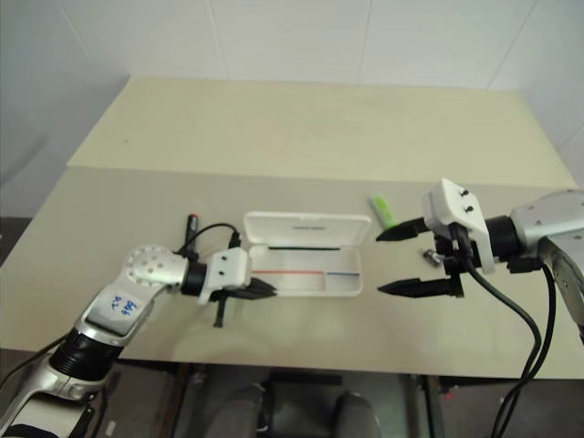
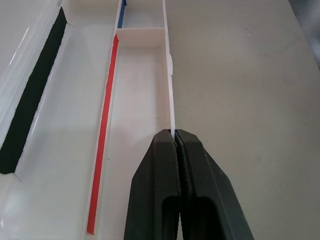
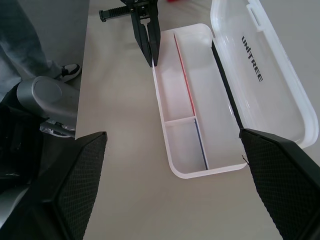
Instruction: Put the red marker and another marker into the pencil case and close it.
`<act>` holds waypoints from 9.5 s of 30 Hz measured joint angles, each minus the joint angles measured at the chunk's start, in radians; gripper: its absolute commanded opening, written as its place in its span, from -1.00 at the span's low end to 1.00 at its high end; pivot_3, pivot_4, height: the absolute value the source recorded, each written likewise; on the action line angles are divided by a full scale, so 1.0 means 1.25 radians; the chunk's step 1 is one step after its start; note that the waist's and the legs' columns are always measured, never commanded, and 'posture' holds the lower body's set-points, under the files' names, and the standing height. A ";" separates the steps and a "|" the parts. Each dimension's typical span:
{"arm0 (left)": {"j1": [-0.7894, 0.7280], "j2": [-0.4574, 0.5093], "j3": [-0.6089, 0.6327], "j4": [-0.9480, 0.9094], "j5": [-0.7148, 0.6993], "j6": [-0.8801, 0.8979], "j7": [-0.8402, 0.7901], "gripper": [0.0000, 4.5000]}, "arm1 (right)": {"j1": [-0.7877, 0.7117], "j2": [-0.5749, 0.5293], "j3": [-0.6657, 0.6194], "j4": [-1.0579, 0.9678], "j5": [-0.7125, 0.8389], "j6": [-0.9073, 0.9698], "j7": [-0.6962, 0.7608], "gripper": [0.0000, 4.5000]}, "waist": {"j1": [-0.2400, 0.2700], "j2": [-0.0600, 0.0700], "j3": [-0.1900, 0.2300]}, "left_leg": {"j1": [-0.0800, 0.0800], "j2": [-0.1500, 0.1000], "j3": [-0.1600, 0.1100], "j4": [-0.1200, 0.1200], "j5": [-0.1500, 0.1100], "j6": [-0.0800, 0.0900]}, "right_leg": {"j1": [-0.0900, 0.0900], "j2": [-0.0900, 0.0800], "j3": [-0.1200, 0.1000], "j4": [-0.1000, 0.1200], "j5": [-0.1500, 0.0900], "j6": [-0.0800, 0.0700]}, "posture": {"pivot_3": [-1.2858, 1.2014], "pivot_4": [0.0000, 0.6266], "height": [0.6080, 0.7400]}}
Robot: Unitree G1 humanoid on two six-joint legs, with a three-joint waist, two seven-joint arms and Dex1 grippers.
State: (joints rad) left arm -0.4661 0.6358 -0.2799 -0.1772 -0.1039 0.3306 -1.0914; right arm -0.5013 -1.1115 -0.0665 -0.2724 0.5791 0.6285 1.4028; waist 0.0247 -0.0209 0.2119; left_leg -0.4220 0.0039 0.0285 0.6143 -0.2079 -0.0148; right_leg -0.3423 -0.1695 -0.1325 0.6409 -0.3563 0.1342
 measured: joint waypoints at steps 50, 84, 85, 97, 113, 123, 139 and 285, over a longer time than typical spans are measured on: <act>0.193 0.158 0.727 -0.224 -0.378 0.549 0.423 1.00 | -0.146 0.071 0.103 0.124 -0.049 -0.081 0.055 1.00 | 0.000 -0.001 0.000 | 0.001 0.006 0.006 0.001 -0.007 -0.001 | -0.002 0.005 0.008 -0.003 0.002 -0.001 | 0.03 -0.52 1.00; -0.026 -0.216 0.366 -0.042 -0.144 0.669 0.854 1.00 | -0.133 0.145 0.104 0.015 0.002 -0.012 -0.033 1.00 | 0.003 -0.004 0.001 | 0.001 0.009 0.007 0.011 -0.010 -0.002 | -0.001 0.009 0.010 -0.003 0.002 -0.001 | 0.03 -0.52 1.00; -0.026 -0.218 0.363 -0.040 -0.140 0.664 0.854 1.00 | -0.133 0.145 0.104 0.014 0.002 -0.012 -0.034 1.00 | 0.004 -0.004 0.000 | 0.001 0.009 0.007 0.011 -0.010 -0.002 | -0.001 0.009 0.010 -0.003 0.002 -0.001 | 0.03 -0.52 1.00; -0.037 -0.228 0.359 -0.007 -0.097 0.630 0.859 -0.29 | -0.127 0.145 0.079 0.003 0.011 0.001 -0.061 1.00 | 0.009 -0.003 0.000 | 0.001 0.009 0.007 0.011 -0.010 -0.002 | -0.001 0.008 0.010 -0.003 0.002 -0.001 | 0.03 -0.52 1.00; -0.014 -0.065 0.352 -0.081 -0.144 0.637 0.683 -0.73 | -0.212 0.177 0.036 0.042 0.064 0.006 -0.099 1.00 | -0.003 -0.005 0.001 | -0.001 0.011 0.009 0.010 -0.011 -0.003 | -0.004 0.011 0.011 -0.003 0.002 -0.002 | 0.03 -0.52 1.00; 0.087 0.259 0.429 -0.218 -0.310 0.505 0.250 -0.73 | -0.153 0.049 -0.059 0.125 0.087 0.002 0.005 1.00 | 0.001 -0.003 0.002 | -0.001 0.015 0.013 0.010 -0.014 -0.003 | -0.005 0.015 0.014 -0.009 0.003 -0.004 | 0.03 -0.52 1.00; -0.117 0.096 0.017 -0.254 -0.283 0.440 0.207 -0.73 | -0.095 0.021 -0.086 0.101 0.081 -0.001 0.005 1.00 | 0.000 -0.003 0.002 | -0.001 0.020 0.022 0.012 -0.015 -0.004 | -0.011 0.019 0.024 -0.004 0.004 -0.004 | 0.03 -0.52 1.00; 0.192 0.444 0.477 -0.385 -0.392 0.366 0.035 1.00 | -0.245 0.470 0.401 0.267 -0.313 -0.170 -0.060 0.98 | -0.024 -0.005 0.002 | -0.002 0.024 0.040 0.012 -0.017 -0.003 | -0.027 0.022 0.043 0.009 0.003 -0.005 | 0.03 -0.52 1.00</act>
State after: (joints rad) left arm -0.2263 1.1914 0.3158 -0.6578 -0.5942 0.7882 -1.0473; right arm -0.8073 -0.5236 0.4342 0.0613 0.1879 0.4160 1.3280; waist -0.0050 -0.0268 0.2139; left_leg -0.4240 0.0338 0.0782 0.6297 -0.2297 -0.0185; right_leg -0.3762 -0.1414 -0.0790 0.6527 -0.3520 0.1280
